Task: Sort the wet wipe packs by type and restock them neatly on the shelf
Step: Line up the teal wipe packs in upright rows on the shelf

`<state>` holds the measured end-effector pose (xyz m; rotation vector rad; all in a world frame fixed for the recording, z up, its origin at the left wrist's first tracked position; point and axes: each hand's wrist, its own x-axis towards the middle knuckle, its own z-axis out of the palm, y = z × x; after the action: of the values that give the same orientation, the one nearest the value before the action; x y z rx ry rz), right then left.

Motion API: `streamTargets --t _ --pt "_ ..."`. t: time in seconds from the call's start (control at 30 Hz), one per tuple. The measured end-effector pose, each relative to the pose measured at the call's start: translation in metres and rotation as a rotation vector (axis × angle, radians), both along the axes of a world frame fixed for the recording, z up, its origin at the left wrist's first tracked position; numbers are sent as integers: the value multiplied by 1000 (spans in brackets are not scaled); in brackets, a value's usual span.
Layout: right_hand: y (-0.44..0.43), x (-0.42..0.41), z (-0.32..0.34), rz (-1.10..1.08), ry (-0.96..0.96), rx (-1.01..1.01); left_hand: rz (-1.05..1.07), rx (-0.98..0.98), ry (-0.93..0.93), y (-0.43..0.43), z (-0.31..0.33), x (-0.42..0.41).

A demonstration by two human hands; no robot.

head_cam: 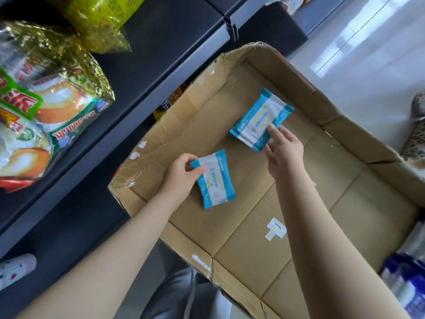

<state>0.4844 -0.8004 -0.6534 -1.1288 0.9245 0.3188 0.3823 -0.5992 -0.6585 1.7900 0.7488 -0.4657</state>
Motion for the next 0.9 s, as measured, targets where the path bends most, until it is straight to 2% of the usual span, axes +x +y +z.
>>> streamTargets --t 0.07,0.23,0.43,0.57,0.73,0.9 --pt "-10 -21 21 -34 -7 88 137 -158 -7 -3 22 -11" --pt "-28 -81 111 -67 -56 238 335 -307 -55 -8 116 -48" --pt "-19 -167 276 -10 -107 374 459 -381 -131 -1 289 -126" --pt "4 -217 365 53 -126 452 509 -415 -168 10 379 -188" --pt "42 -259 439 267 -156 441 613 -460 -282 39 458 -252" --pt "94 -284 507 438 -310 365 687 -443 -446 89 520 -304"
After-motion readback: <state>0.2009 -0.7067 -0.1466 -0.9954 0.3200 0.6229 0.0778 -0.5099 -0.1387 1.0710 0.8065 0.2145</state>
